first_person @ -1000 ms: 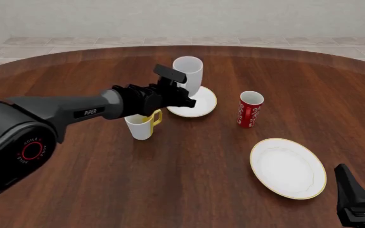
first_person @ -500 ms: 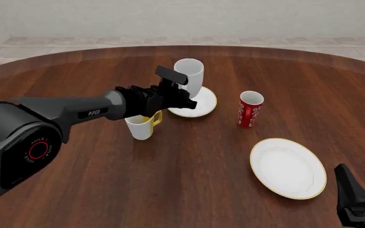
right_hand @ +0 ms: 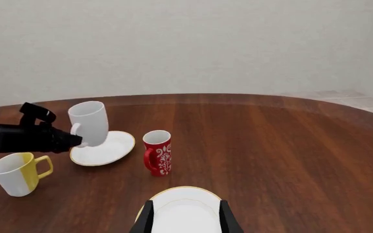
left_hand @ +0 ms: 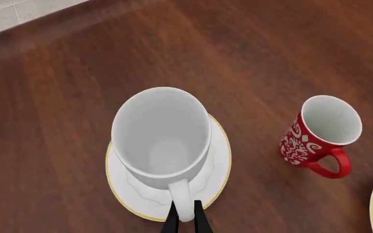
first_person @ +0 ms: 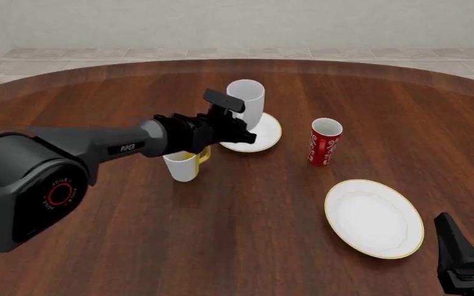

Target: Put the white mug on the left plate.

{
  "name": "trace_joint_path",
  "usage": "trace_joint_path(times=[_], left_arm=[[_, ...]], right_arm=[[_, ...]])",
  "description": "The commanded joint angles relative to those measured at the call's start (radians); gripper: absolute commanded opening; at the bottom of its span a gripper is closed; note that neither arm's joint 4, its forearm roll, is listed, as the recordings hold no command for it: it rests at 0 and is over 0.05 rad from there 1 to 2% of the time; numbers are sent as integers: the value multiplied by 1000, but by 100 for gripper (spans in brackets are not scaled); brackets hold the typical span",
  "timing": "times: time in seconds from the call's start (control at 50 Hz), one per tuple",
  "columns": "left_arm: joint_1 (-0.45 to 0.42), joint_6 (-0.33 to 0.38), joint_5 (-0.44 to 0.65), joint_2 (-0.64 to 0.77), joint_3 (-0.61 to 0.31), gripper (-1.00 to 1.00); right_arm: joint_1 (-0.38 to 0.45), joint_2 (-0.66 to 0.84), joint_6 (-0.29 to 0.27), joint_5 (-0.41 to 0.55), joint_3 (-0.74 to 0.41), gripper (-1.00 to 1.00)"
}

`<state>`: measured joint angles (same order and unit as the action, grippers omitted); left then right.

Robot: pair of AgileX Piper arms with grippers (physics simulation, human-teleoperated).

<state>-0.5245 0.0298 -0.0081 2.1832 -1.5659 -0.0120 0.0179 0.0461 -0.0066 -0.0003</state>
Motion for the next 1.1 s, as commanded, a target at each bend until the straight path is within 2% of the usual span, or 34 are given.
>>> trace_joint_path(times=[0.02,1.1], left_arm=[[-3,3,-2,12,-10,-100],[-6,-8,-12,40,-4,-100]], right_arm=[[-1,3,2,-2,0,100],[0,-1,-2,0,0,100]])
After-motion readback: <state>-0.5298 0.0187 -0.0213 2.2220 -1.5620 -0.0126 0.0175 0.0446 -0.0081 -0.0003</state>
